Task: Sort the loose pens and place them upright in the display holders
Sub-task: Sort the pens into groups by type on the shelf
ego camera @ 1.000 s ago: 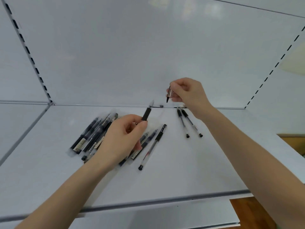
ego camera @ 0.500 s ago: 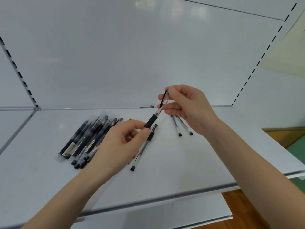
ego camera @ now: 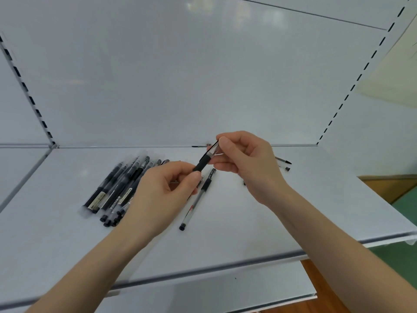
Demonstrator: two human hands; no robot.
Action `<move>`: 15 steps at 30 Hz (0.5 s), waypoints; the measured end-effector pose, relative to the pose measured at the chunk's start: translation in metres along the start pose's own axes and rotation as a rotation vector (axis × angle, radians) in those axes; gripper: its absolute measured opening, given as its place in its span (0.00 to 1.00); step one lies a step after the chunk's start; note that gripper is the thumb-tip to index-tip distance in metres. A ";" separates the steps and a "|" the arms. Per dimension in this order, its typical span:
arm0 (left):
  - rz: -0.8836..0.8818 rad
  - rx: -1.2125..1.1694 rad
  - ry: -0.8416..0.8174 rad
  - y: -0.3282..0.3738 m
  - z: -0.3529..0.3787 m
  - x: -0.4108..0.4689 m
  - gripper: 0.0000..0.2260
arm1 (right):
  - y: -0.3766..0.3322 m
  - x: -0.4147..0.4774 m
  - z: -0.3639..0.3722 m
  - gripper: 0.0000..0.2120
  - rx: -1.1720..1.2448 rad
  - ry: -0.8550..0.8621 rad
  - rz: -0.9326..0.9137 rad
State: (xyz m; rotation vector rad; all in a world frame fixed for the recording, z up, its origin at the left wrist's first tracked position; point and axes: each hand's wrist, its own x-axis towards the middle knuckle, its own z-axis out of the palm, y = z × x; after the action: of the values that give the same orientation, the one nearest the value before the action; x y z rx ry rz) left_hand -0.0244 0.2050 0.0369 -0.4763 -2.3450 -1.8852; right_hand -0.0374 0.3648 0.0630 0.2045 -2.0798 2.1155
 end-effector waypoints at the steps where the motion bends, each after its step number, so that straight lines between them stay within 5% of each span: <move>1: 0.012 0.023 0.005 -0.001 0.001 0.001 0.07 | 0.002 -0.001 0.001 0.05 -0.005 0.006 -0.012; 9: 0.089 0.362 0.084 -0.012 0.006 0.009 0.08 | 0.016 0.005 -0.011 0.05 -0.086 0.009 0.045; 15: 0.036 0.877 0.137 -0.024 -0.001 0.019 0.10 | 0.030 0.020 -0.056 0.08 -1.031 0.097 0.076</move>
State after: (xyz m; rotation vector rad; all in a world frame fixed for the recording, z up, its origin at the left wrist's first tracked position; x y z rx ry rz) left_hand -0.0494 0.2026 0.0201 -0.2644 -2.6998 -0.6860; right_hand -0.0622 0.4208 0.0368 -0.1170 -2.7957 0.8168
